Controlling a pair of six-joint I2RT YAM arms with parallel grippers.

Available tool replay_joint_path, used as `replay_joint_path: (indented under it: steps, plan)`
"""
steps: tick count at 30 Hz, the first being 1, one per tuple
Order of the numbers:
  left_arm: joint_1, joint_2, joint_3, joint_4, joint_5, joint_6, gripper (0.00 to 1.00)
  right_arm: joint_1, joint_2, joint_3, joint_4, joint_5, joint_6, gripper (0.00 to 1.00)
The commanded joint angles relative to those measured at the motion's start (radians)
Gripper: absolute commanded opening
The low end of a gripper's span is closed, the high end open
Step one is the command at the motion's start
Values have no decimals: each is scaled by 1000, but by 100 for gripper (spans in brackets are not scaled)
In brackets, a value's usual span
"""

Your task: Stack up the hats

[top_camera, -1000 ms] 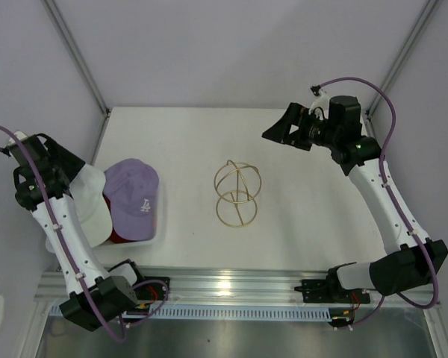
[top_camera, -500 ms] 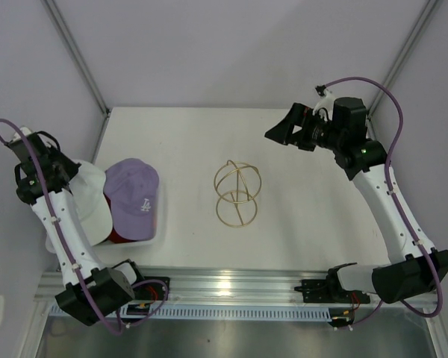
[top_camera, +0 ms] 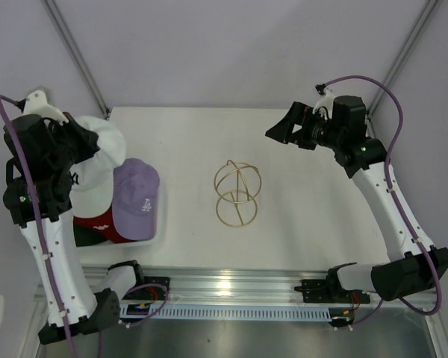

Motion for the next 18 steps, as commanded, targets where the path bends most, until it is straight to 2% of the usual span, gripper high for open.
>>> replay_joint_path:
  steps: [1, 6, 11, 12, 18]
  plan:
    - [-168, 6, 117, -84, -24, 13, 1, -4, 11, 53, 7, -16, 4, 100]
    - [-336, -48, 102, -54, 26, -54, 1, -7, -4, 30, 2, 2, 21, 100]
    - [-486, -69, 28, 66, 106, -113, 1, -11, -39, -37, 17, 18, 62, 100]
    - [-552, -69, 2, 88, 114, -129, 1, -13, -45, -48, 28, 16, 73, 99]
    - [-818, 33, 4, 157, 19, -113, 1, -36, -105, -86, -6, 74, 98, 100]
